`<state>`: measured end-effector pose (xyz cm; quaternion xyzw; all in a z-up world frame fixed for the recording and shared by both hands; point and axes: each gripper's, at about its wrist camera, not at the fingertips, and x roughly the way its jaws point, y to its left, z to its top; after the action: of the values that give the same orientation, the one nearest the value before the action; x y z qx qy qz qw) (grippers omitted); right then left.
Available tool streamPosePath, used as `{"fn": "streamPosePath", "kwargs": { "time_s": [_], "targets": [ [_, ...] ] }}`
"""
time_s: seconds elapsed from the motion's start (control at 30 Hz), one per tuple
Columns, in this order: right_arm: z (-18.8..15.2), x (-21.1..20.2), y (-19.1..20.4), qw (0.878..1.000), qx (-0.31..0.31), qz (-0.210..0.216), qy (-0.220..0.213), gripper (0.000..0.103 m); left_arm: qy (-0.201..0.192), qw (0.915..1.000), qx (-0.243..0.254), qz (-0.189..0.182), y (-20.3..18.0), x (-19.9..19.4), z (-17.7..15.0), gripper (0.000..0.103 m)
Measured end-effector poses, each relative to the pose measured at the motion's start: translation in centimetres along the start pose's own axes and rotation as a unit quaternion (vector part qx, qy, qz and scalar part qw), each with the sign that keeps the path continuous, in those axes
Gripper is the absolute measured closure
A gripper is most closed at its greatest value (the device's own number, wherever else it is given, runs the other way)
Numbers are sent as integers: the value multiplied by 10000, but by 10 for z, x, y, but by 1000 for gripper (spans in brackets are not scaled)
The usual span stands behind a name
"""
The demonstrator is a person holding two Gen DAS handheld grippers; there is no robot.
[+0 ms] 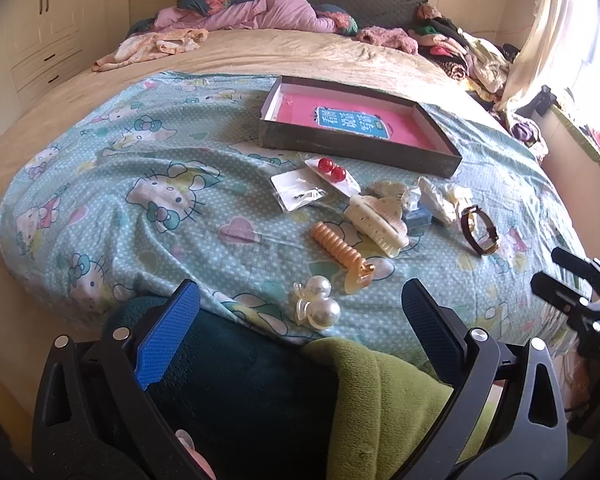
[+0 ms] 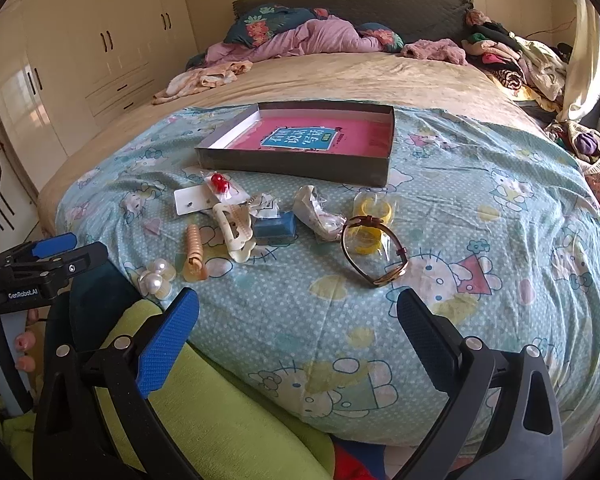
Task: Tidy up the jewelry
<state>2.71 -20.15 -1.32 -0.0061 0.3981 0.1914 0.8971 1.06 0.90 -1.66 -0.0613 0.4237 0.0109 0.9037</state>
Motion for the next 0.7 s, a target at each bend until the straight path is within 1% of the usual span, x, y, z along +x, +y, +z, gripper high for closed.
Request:
{"fn": "streamPosePath", "kwargs": {
  "time_s": [0.17, 0.2, 0.33, 0.43, 0.5, 0.53, 0.6, 0.7],
  "targets": [
    [2, 7, -8, 10000, 85, -22, 26, 4, 321, 9990, 309, -80, -3, 26, -3, 9],
    [2, 8, -9, 9999, 98, -29, 25, 4, 371, 9987, 341, -47, -4, 31, -4, 9],
    [4, 14, -18, 9998, 167, -79, 4, 4, 638, 9969, 447, -140, -3, 55, -6, 9],
    [5, 18, -25, 9997, 221, -128, -5, 4, 813, 9949, 567, -159, -3, 67, -5, 21],
    [5, 21, -29, 9995, 257, -179, -1, 4, 966, 9935, 567, -221, -1, 75, -6, 32],
    [6, 22, -32, 9994, 277, -185, -11, 4, 1034, 9925, 601, -257, -1, 78, -8, 33],
    [7, 25, -37, 9993, 294, -246, -15, 4, 1130, 9911, 660, -241, -3, 84, -11, 42],
    [10, 34, -45, 9989, 324, -332, 33, 4, 1254, 9890, 700, -358, -4, 90, -16, 50]
  ]
}}
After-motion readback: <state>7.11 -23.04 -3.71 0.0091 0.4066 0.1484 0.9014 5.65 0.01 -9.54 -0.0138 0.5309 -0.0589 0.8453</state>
